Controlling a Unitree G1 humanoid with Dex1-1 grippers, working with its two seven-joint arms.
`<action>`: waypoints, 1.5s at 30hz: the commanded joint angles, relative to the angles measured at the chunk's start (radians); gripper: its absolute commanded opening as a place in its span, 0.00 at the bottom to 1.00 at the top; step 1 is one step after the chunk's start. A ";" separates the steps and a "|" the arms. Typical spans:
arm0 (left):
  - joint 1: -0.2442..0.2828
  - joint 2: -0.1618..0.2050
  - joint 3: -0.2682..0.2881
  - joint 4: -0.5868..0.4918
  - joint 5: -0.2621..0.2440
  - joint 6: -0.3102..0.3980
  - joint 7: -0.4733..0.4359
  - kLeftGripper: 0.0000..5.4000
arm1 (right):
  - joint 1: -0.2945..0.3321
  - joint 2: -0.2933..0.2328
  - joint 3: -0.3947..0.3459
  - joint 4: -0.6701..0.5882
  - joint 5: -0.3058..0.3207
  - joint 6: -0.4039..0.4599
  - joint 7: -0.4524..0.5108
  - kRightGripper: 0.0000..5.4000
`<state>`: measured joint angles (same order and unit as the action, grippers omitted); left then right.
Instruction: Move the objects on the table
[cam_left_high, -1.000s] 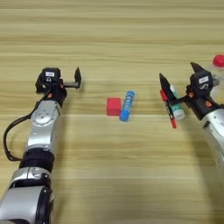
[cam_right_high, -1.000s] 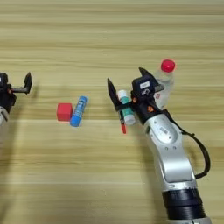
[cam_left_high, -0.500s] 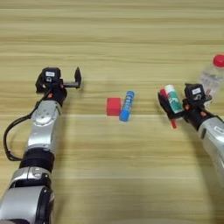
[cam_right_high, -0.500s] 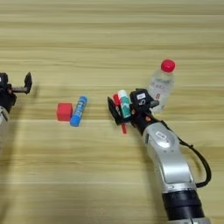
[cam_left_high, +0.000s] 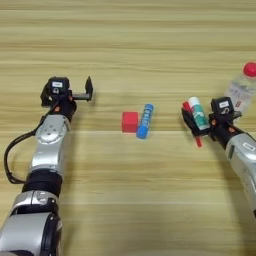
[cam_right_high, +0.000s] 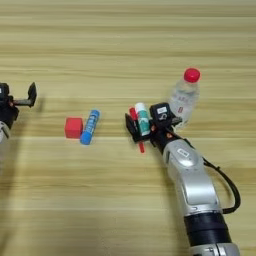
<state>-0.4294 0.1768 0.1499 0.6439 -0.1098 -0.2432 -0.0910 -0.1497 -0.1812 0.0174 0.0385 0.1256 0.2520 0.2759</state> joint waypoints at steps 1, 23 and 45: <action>-0.011 0.002 -0.005 -0.007 0.014 0.001 0.001 1.00 | -0.015 0.004 -0.008 0.019 0.006 0.038 -0.004 1.00; -0.009 0.004 -0.005 -0.011 0.013 0.003 -0.002 1.00 | -0.031 0.016 -0.038 0.052 0.022 0.094 -0.017 1.00; -0.010 0.005 -0.002 -0.009 0.011 0.001 -0.003 1.00 | -0.044 0.014 -0.049 0.087 0.005 0.101 -0.036 0.96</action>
<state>-0.4294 0.1769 0.1500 0.6393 -0.1100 -0.2433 -0.0923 -0.1794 -0.1596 -0.0294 0.1189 0.1402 0.3394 0.2464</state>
